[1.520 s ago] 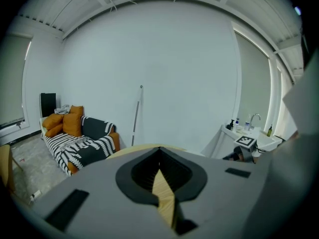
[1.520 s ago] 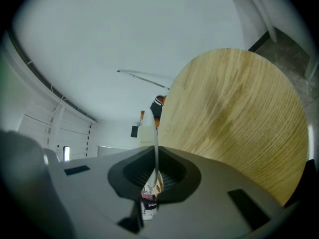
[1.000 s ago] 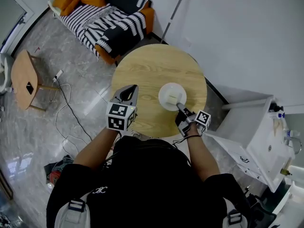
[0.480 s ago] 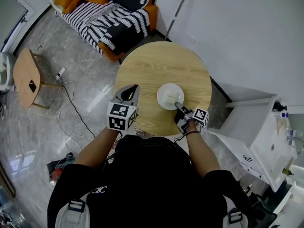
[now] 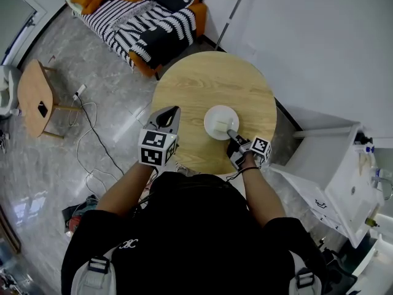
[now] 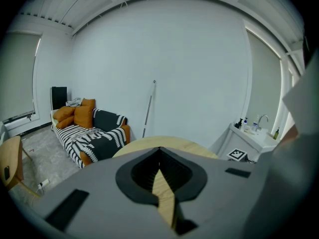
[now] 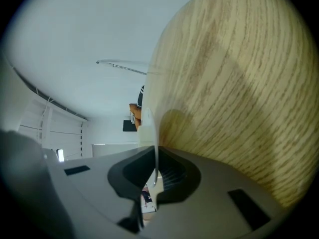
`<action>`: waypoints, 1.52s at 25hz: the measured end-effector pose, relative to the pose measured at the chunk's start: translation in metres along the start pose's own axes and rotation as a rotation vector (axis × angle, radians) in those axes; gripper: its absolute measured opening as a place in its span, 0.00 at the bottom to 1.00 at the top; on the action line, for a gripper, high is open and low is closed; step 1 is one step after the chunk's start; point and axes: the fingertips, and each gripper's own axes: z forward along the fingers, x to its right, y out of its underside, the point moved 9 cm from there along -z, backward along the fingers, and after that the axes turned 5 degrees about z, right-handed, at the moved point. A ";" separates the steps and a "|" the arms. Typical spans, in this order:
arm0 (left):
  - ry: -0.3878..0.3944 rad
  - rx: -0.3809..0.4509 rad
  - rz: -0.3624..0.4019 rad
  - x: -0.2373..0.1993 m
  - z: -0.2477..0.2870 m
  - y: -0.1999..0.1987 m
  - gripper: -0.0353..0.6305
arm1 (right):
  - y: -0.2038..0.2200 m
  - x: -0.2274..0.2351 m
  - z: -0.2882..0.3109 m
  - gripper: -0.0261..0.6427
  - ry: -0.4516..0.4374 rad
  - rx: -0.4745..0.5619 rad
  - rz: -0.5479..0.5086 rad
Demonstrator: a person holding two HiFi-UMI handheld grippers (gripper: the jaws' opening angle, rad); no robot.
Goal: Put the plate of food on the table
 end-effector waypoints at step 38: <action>0.032 -0.028 -0.011 -0.008 0.006 0.015 0.06 | 0.003 -0.021 0.017 0.10 0.308 0.072 -0.089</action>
